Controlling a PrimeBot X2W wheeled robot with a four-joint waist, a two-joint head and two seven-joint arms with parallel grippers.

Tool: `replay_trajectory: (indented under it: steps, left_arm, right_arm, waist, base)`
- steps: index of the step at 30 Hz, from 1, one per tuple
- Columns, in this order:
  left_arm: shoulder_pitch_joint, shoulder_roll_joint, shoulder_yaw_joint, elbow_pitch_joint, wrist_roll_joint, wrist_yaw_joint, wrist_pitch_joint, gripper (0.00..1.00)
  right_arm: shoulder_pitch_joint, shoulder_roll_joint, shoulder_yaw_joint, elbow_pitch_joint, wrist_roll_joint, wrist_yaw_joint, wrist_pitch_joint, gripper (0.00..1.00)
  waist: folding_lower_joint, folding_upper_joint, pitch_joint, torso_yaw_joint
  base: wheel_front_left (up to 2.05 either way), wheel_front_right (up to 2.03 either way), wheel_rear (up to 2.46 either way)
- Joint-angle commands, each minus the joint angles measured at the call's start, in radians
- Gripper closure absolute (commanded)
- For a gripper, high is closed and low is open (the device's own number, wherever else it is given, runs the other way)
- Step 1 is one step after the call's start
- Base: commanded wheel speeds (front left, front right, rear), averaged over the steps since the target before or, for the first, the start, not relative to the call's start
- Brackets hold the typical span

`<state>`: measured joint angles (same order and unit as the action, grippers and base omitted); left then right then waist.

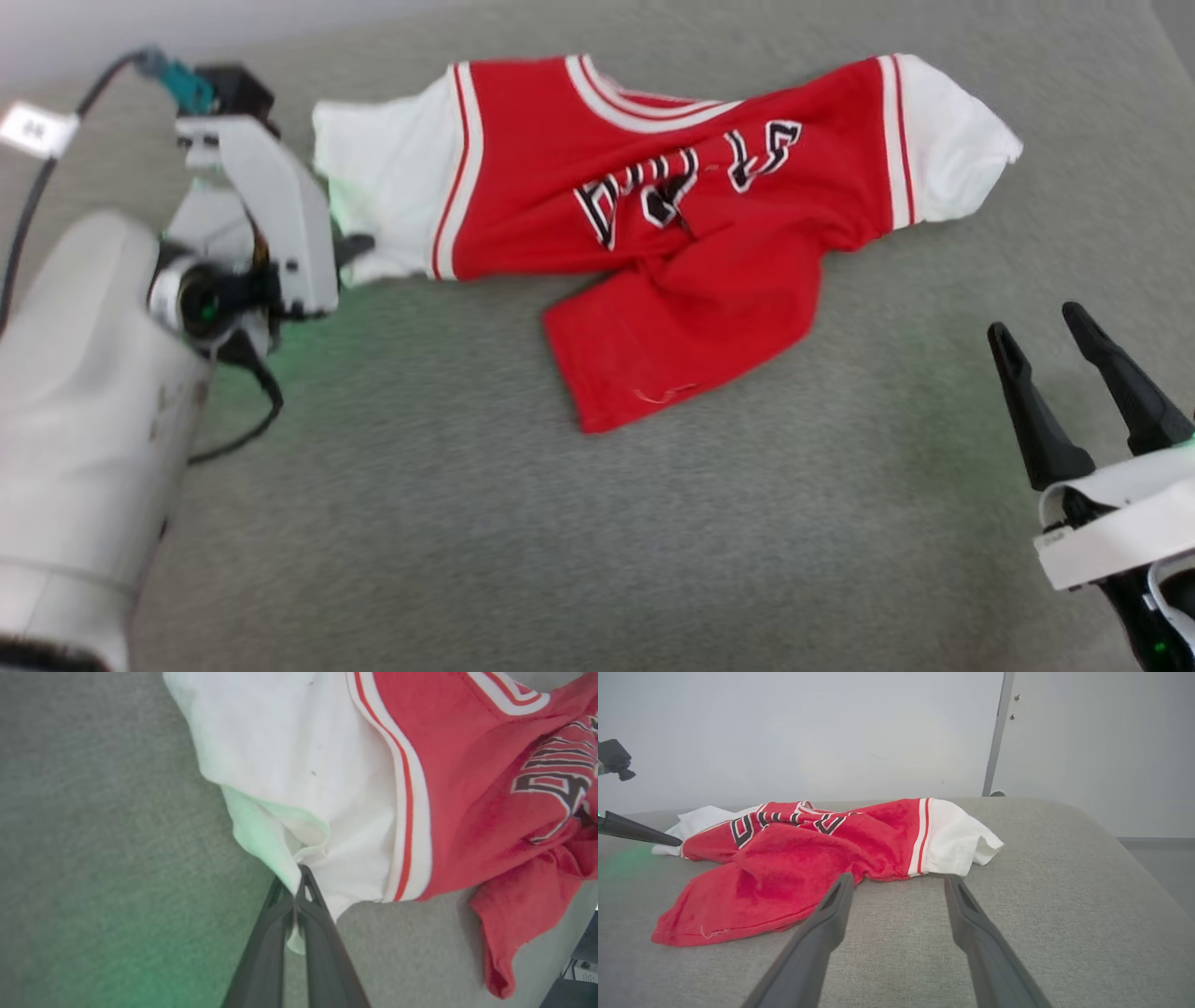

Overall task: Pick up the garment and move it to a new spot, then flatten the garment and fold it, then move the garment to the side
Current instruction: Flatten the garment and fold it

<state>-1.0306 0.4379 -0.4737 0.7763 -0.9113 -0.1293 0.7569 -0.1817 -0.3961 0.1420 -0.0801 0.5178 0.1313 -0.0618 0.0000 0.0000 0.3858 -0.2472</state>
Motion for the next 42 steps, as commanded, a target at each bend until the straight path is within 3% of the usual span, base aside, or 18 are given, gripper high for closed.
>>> replay_trajectory:
  steps: [1,7,13,14,15,16,17,21,25,37,42]
  left_arm:
    - [0.039,0.015,-0.005,-0.019,-0.016,-0.001,0.000,1.00]
    - [0.143,0.077,-0.025,-0.113,-0.051,-0.001,-0.016,1.00]
    - [0.180,0.103,-0.020,-0.151,-0.042,0.004,-0.049,1.00]
    - [0.183,0.102,-0.015,-0.155,-0.046,0.006,-0.060,0.95]
    - [0.186,0.100,-0.012,-0.160,-0.049,0.006,-0.071,0.66]
    - [0.191,0.095,-0.010,-0.166,-0.053,0.006,-0.083,0.26]
    - [0.196,0.091,-0.007,-0.170,-0.057,0.005,-0.096,0.00]
    - [0.214,0.093,-0.015,-0.179,-0.042,0.003,-0.136,0.00]
    - [0.253,0.096,-0.004,-0.201,-0.021,0.002,-0.248,0.00]
    - [0.541,0.019,0.048,-0.322,0.064,0.017,-0.840,0.00]
    - [0.665,-0.026,0.076,-0.354,0.075,0.052,-0.985,0.00]
  right_arm:
    - [0.020,-0.006,-0.009,-0.008,-0.007,-0.001,0.008,0.00]
    - [0.044,-0.009,-0.034,-0.053,-0.016,-0.001,0.057,0.00]
    - [0.052,-0.011,-0.048,-0.084,-0.014,-0.001,0.088,0.00]
    - [0.055,-0.009,-0.053,-0.086,-0.012,-0.001,0.090,0.00]
    - [0.057,-0.007,-0.058,-0.086,-0.008,-0.001,0.094,0.00]
    - [0.060,-0.003,-0.061,-0.087,-0.004,-0.001,0.094,0.00]
    - [0.065,-0.002,-0.064,-0.088,-0.001,-0.001,0.096,0.00]
    - [0.073,-0.002,-0.069,-0.081,0.001,-0.001,0.101,0.00]
    - [0.072,-0.013,-0.072,-0.065,0.002,-0.001,0.111,0.00]
    - [0.130,-0.004,-0.121,-0.038,-0.004,-0.001,0.118,0.00]
    - [0.144,-0.003,-0.138,-0.035,0.008,-0.001,0.132,0.00]
  waist:
    - [0.0000,0.0000,-0.080,0.092]
    - [0.0000,0.0000,-0.103,0.146]
    - [0.0000,0.0000,-0.104,0.153]
    - [0.0000,0.0000,-0.104,0.153]
    - [0.0000,0.0000,-0.104,0.153]
    - [0.0000,0.0000,-0.105,0.154]
    - [0.0000,0.0000,-0.107,0.156]
    - [0.0000,0.0000,-0.118,0.164]
    - [0.0000,0.0000,-0.142,0.181]
    - [0.0000,0.0000,-0.198,0.274]
    - [0.0000,0.0000,-0.215,0.302]
  base:
    - [0.00,0.00,0.00]
    - [0.00,0.00,0.00]
    - [0.00,0.00,0.00]
    - [0.00,0.00,0.00]
    - [0.00,0.00,0.00]
    - [0.00,0.00,0.00]
    - [0.00,0.00,0.00]
    - [0.00,0.00,0.00]
    - [0.00,0.00,0.00]
    - [0.00,0.00,0.00]
    - [0.00,0.00,0.00]
